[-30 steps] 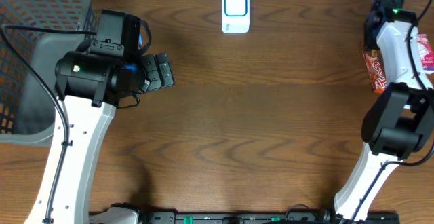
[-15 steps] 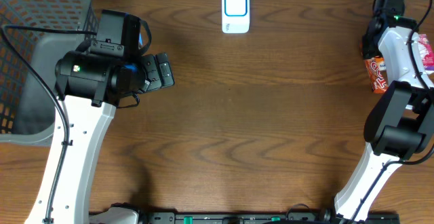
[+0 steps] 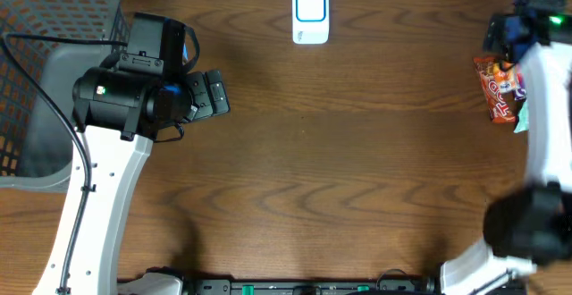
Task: Scan the item barcode
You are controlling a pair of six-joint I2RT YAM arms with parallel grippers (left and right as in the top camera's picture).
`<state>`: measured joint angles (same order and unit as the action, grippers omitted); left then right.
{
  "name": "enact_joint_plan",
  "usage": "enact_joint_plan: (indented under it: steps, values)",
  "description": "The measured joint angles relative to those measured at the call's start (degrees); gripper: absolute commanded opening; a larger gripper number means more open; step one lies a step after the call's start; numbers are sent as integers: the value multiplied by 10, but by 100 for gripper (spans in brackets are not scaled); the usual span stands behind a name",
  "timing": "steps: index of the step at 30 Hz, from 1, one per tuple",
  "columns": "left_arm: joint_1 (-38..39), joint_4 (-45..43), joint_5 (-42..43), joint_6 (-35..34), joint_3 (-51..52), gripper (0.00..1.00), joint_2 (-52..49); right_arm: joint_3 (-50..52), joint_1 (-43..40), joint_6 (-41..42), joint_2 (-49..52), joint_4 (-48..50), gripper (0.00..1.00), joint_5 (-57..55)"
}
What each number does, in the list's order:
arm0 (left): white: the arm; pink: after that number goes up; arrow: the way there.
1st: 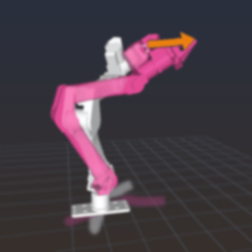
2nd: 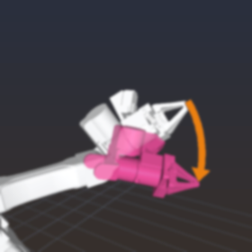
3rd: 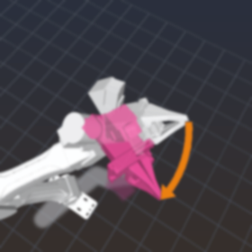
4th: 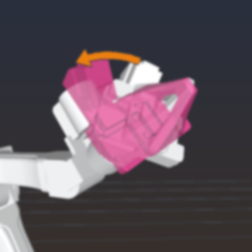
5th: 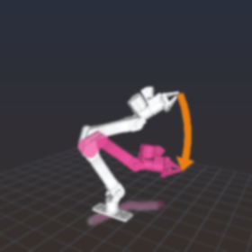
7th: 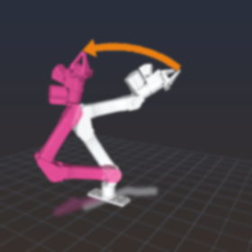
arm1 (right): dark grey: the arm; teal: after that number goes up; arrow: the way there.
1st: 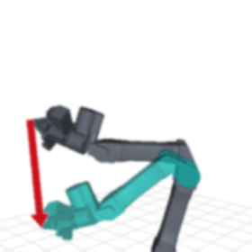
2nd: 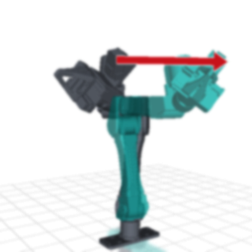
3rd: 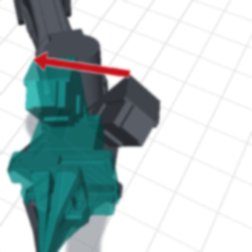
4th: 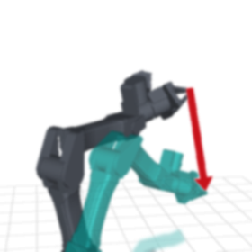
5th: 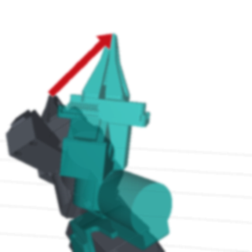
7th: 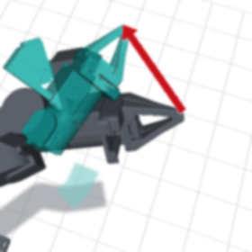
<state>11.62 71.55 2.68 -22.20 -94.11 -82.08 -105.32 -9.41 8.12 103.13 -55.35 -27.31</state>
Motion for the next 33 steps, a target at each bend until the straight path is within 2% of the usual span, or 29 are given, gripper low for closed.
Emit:
enact_joint_plan:
  steps: [4, 7, 15, 19, 24, 29, 33]
  values:
    - [0, 0, 0, 0, 0, 98, 0, -1, 22, 67, -106, -89, 96, 49]
    - [0, 0, 0, 0, 0, 98, 0, 14, 43, 93, -161, -108, 96, 67]
    - [0, 0, 0, 0, 0, 98, 0, 221, 137, 115, -341, -76, 99, 107]
    - [0, 0, 0, 0, 0, 98, 0, 299, 171, 119, -434, -96, 99, 158]
    - [0, 0, 0, 0, 0, 98, 0, 327, 173, 120, -497, -172, 99, 189]
    - [0, 0, 0, 0, 0, 98, 0, 331, 173, 121, -512, -247, 99, 200]
    - [0, 0, 0, 0, 0, 98, 0, 332, 173, 121, -510, -267, 99, 202]
